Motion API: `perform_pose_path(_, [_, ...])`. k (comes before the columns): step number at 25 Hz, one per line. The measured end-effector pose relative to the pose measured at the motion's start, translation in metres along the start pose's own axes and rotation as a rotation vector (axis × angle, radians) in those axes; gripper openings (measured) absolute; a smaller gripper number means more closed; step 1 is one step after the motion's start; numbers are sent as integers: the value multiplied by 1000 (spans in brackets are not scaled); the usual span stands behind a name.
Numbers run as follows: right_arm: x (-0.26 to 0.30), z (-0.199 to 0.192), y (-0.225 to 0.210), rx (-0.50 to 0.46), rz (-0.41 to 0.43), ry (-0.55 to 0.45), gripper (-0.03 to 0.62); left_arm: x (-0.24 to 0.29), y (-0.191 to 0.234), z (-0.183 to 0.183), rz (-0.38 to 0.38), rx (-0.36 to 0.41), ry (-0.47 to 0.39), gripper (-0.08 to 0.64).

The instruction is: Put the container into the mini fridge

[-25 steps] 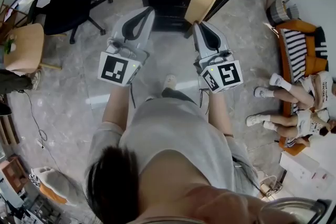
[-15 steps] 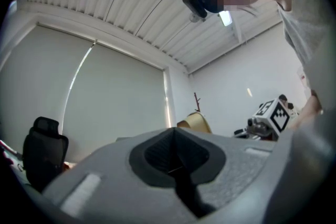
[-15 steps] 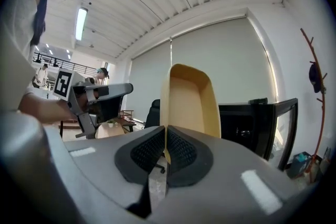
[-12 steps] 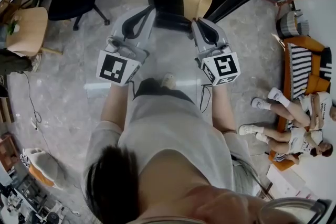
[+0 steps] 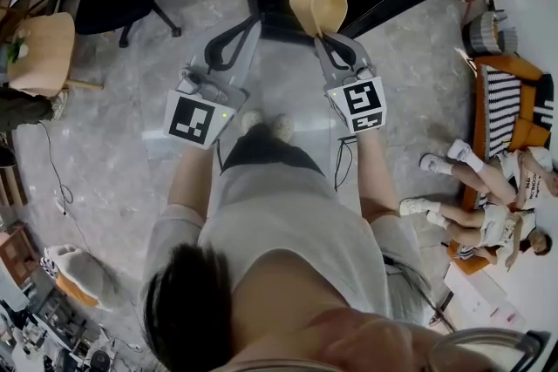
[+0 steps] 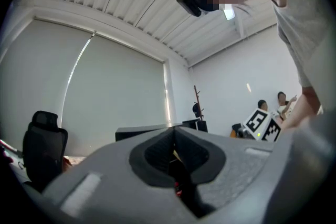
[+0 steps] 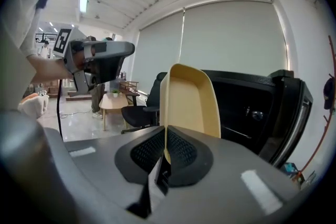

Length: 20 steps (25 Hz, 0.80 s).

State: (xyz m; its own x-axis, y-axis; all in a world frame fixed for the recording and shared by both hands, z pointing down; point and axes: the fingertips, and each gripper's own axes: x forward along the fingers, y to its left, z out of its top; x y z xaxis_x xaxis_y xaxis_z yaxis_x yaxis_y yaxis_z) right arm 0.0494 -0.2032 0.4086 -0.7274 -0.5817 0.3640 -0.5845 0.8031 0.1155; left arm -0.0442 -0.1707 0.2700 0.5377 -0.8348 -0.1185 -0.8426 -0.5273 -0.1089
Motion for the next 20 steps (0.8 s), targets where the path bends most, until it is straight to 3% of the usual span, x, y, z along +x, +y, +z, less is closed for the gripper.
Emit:
perform_pose_path(10, [47,-63,-3,-51,23,179,5,8,18,-40,-18,-24,44,2])
perform_pose_path(20, [90,-111,-32,-152,10,335,5,20,32,-77,-56,-47,65,2])
